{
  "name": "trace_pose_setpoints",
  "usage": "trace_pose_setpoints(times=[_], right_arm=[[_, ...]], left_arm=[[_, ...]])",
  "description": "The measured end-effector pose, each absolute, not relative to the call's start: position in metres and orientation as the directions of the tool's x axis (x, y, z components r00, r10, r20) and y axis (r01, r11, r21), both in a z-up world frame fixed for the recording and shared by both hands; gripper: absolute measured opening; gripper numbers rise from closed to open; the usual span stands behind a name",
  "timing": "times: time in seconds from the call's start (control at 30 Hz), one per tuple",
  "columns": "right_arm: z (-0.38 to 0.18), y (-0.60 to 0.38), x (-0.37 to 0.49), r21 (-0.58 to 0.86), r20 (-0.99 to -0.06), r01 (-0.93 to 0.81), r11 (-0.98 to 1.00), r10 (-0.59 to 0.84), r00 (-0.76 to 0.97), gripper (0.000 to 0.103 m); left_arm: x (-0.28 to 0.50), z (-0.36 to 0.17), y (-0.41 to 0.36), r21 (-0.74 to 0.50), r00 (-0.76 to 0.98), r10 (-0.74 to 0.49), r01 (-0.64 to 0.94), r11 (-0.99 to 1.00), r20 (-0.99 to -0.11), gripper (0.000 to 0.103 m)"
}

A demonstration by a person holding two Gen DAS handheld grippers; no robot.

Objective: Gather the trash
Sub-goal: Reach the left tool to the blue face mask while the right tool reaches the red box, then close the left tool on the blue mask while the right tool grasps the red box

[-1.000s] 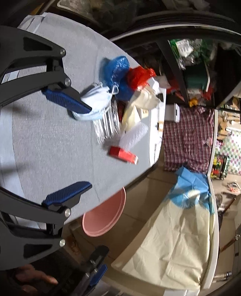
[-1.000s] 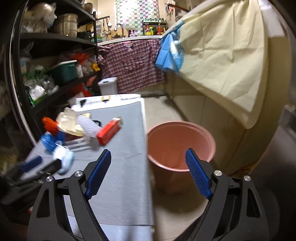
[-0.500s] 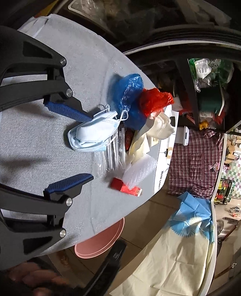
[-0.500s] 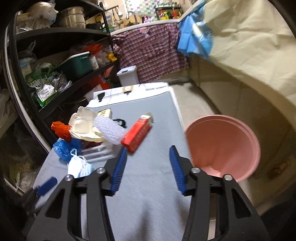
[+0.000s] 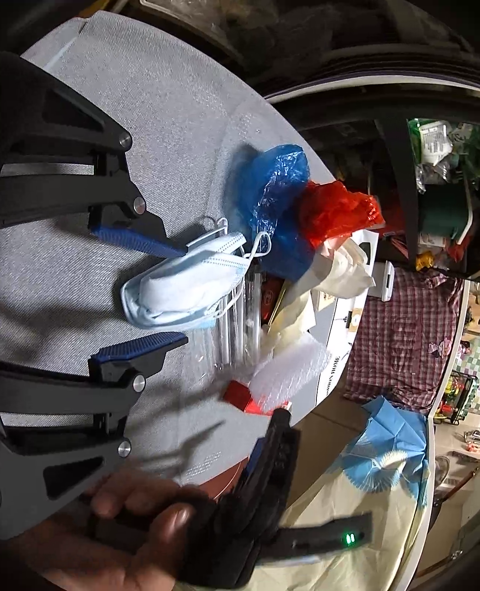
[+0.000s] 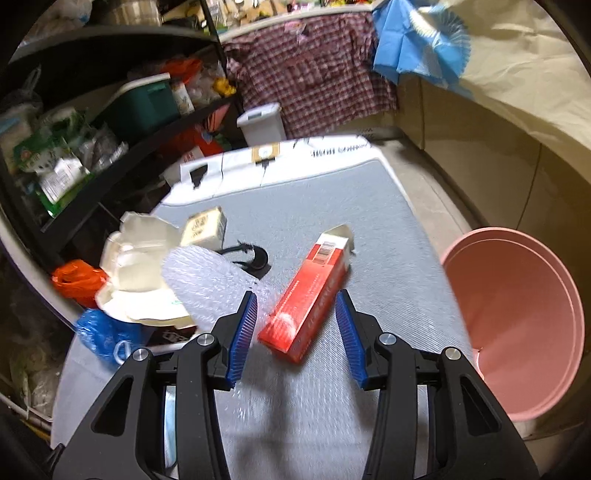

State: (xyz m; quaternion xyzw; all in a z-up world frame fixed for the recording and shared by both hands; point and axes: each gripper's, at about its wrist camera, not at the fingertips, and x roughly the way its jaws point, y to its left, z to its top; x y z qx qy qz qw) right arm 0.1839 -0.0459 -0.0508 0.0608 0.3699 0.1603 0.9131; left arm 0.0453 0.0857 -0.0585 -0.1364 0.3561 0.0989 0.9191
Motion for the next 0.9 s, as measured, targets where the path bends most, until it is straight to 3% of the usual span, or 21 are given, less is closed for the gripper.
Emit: trace_pose_setpoints(times=[0.53, 0.9], right_arm=[[-0.065, -0.036, 0.192, 0.153, -0.713, -0.239, 0.959, 0.275, 0.645, 0.052], [-0.062, -0.044, 0.177, 0.078, -0.742, -0.258, 0.963, 0.229, 0.630, 0.057]], left_arm=[[0.060, -0.068, 0.098, -0.211, 0.704, 0.051, -0.279, 0.937, -0.709, 0.015], [0.054, -0.063, 0.096, -0.184, 0.699, 0.071, -0.282, 0.942, -0.711, 0.014]])
